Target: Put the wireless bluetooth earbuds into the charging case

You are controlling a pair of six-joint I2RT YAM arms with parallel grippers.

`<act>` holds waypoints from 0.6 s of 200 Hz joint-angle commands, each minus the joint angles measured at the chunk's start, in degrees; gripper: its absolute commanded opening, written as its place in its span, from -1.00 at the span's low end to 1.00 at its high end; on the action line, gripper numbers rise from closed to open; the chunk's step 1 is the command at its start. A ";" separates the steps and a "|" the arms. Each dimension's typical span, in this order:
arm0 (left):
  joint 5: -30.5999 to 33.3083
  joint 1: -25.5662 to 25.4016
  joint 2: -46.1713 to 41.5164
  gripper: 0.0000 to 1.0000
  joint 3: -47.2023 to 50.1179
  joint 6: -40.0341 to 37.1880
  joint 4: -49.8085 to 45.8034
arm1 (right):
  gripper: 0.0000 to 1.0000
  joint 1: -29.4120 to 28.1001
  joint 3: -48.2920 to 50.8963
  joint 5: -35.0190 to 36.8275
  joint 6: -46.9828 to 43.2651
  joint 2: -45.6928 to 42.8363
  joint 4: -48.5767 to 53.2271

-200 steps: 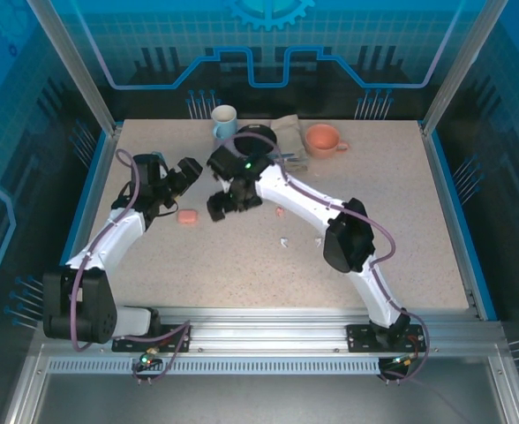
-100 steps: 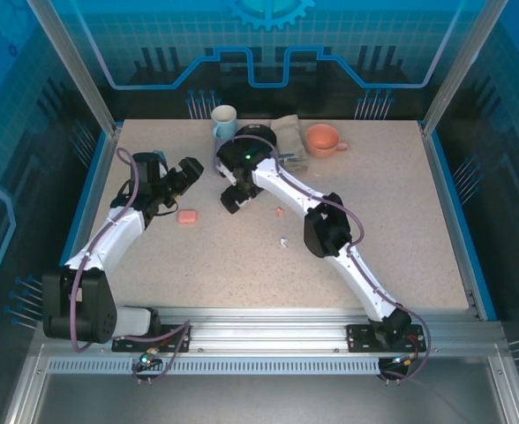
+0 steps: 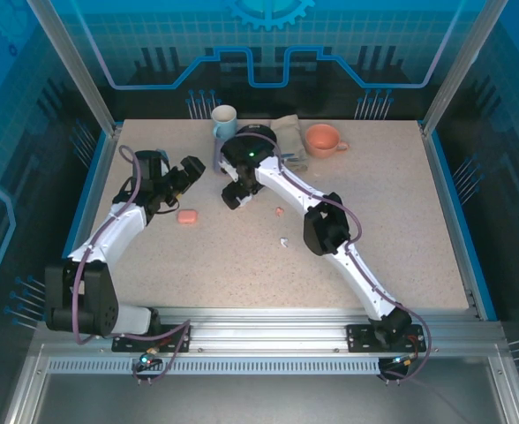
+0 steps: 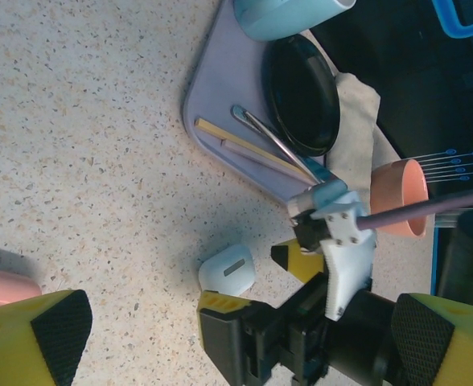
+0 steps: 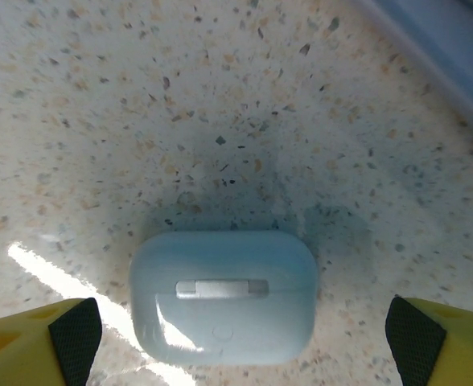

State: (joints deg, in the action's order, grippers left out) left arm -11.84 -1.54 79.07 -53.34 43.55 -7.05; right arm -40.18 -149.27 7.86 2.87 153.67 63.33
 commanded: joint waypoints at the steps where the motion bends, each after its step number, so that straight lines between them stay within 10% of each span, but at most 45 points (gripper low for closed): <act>1: -1.21 0.63 0.65 0.98 -2.03 0.30 0.87 | 0.89 0.31 -2.05 -1.48 -1.03 2.21 -0.58; 120: -0.60 0.63 -2.12 0.98 -2.20 -0.68 -2.69 | 0.43 -0.05 -1.97 0.15 -0.34 3.97 -0.58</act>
State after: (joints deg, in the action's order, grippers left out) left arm -11.84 -1.54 79.02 -53.60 43.53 -7.55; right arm -40.18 -150.12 6.22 2.74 156.03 62.04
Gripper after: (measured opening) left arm 0.989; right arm 0.757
